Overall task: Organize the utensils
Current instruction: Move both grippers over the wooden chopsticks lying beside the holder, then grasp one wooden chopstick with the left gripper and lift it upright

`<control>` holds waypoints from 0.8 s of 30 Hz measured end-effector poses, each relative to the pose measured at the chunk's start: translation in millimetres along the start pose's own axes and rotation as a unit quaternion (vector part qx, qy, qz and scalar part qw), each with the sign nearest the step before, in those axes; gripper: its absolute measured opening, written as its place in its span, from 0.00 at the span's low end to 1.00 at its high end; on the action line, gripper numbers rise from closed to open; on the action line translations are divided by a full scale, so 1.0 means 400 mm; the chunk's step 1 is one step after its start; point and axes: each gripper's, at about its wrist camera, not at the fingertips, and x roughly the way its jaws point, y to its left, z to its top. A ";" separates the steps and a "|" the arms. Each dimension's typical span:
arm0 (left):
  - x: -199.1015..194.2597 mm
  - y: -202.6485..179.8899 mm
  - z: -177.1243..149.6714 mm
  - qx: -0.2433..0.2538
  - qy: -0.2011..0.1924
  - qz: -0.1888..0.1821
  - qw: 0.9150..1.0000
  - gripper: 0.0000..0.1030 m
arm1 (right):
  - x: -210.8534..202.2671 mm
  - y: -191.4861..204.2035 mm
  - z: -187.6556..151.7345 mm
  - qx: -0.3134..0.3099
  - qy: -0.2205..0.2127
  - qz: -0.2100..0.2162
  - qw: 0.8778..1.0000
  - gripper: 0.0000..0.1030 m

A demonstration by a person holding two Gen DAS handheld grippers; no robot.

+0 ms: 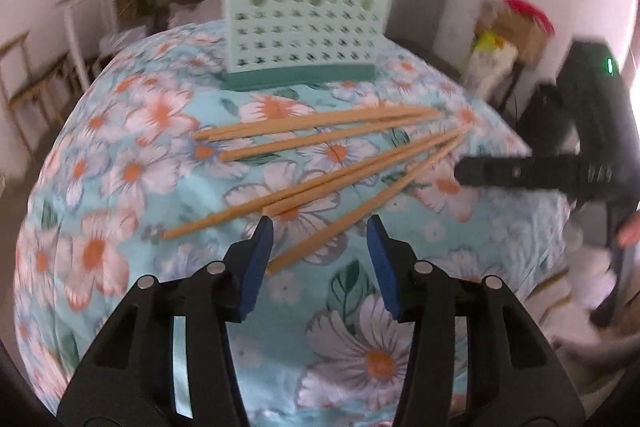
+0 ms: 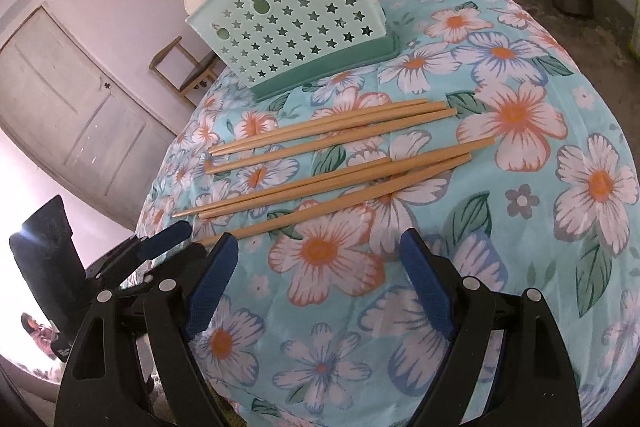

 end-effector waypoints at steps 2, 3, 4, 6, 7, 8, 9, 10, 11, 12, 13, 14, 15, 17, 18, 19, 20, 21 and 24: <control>0.015 -0.012 0.003 0.034 0.014 -0.002 0.999 0.37 | 0.002 -0.004 0.000 0.002 -0.001 0.003 1.000 0.79; 0.019 -0.018 0.006 0.051 0.019 -0.003 0.998 0.32 | 0.002 -0.007 0.000 0.004 -0.002 0.006 1.000 0.79; 0.020 -0.025 0.008 0.071 0.022 -0.004 0.997 0.28 | 0.003 -0.009 0.000 0.005 -0.003 0.007 1.000 0.79; 0.019 -0.035 0.010 0.100 0.029 -0.010 0.995 0.18 | 0.004 -0.010 0.000 0.006 -0.005 0.010 1.000 0.79; 0.017 -0.038 0.011 0.117 0.035 -0.012 0.992 0.17 | 0.005 -0.011 -0.001 0.006 -0.005 0.011 1.000 0.79; 0.014 -0.041 0.011 0.131 0.038 -0.014 0.991 0.16 | 0.005 -0.012 -0.001 0.006 -0.006 0.013 1.000 0.79; 0.012 -0.045 0.010 0.142 0.041 -0.016 0.989 0.13 | 0.005 -0.013 -0.001 0.006 -0.006 0.014 1.000 0.79; 0.008 -0.052 0.009 0.162 0.044 -0.017 0.986 0.12 | 0.004 -0.016 -0.001 0.006 -0.006 0.015 1.000 0.79; 0.005 -0.058 0.008 0.175 0.046 -0.019 0.983 0.11 | 0.004 -0.017 -0.001 0.007 -0.006 0.016 1.000 0.79; -0.002 -0.063 0.006 0.191 0.050 -0.023 0.980 0.10 | 0.003 -0.019 0.000 0.008 -0.006 0.018 1.000 0.79; -0.005 -0.067 0.004 0.198 0.053 -0.028 0.978 0.09 | 0.003 -0.020 0.000 0.009 -0.006 0.020 1.000 0.79; -0.008 -0.068 0.002 0.203 0.057 -0.034 0.977 0.09 | 0.002 -0.022 0.000 0.010 -0.007 0.022 1.000 0.79; -0.015 -0.066 -0.001 0.210 0.062 -0.041 0.975 0.08 | 0.001 -0.022 -0.001 0.011 -0.007 0.022 1.000 0.79; -0.022 -0.064 -0.008 0.219 0.069 -0.041 0.972 0.08 | 0.001 -0.023 -0.002 0.011 -0.008 0.025 1.000 0.78; -0.027 -0.060 -0.012 0.221 0.073 -0.039 0.972 0.08 | 0.001 -0.023 -0.002 0.011 -0.008 0.025 1.000 0.78; -0.033 -0.047 -0.016 0.218 0.080 -0.036 0.972 0.08 | 0.001 -0.024 -0.002 0.011 -0.009 0.027 1.000 0.78; -0.036 -0.041 -0.018 0.215 0.084 -0.036 0.972 0.08 | 0.001 -0.024 -0.002 0.012 -0.009 0.028 0.999 0.78; -0.043 -0.032 -0.020 0.210 0.087 -0.037 0.973 0.08 | 0.001 -0.026 -0.002 0.013 -0.010 0.030 0.999 0.78; -0.063 -0.001 -0.026 0.185 0.096 -0.041 0.977 0.08 | -0.002 -0.031 -0.001 0.017 -0.011 0.037 0.999 0.78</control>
